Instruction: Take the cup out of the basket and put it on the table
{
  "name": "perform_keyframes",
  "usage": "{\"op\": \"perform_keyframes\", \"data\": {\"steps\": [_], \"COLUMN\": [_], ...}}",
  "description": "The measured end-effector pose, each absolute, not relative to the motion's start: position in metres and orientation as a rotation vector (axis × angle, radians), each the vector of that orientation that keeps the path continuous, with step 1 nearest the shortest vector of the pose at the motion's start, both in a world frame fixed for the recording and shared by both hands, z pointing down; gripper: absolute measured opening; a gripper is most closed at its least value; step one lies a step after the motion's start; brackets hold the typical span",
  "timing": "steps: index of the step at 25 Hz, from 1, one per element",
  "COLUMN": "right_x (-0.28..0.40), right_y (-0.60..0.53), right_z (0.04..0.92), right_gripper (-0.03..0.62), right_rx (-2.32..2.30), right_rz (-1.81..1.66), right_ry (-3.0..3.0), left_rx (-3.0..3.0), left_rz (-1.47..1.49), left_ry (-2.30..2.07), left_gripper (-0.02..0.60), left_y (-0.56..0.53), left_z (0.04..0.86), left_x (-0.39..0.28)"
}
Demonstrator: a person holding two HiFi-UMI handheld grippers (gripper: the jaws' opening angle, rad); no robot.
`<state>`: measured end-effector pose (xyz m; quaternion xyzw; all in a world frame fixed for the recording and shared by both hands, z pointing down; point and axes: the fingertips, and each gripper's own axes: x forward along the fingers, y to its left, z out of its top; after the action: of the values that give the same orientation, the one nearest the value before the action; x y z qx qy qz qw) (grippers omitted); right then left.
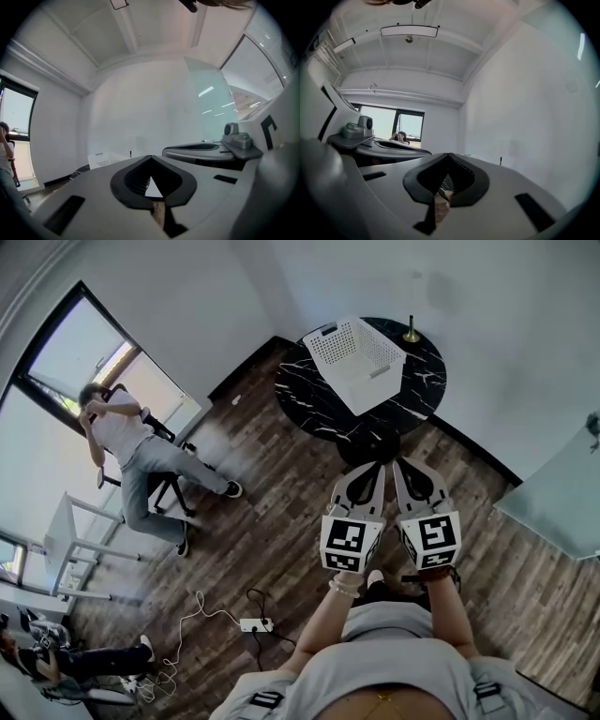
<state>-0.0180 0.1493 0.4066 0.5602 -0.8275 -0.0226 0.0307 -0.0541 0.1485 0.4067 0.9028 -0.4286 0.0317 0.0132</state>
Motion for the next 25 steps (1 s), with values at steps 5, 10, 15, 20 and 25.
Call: {"op": "perform_keyframes", "data": {"steps": [5,10,15,20,25], "right_x": [-0.033,-0.044,-0.051,-0.055,-0.053], "right_y": [0.142,0.137,0.135,0.128,0.113], "right_z": [0.41,0.417,0.416,0.415,0.421], "right_gripper": [0.008,0.008,0.008,0.008,0.008], "right_rx": [1.738,1.729,1.726,1.711,1.702], "right_rz": [-0.086,-0.073,-0.05,-0.041,-0.035], "right_ry": [-2.523,-2.511,-2.522,-2.534,-2.528], "left_rx": [2.812,2.799,2.79,2.779,2.776], "left_rz": [0.109,0.106,0.106,0.104,0.105], "left_ry": [-1.321,-1.301,-1.303,-1.302,-1.306], "left_gripper": [0.006,0.006,0.006,0.006,0.006], "left_y": [0.139,0.133,0.131,0.124,0.111], "left_z": [0.412,0.418,0.42,0.418,0.418], "left_x": [-0.07,-0.081,-0.087,-0.088,-0.088]}}
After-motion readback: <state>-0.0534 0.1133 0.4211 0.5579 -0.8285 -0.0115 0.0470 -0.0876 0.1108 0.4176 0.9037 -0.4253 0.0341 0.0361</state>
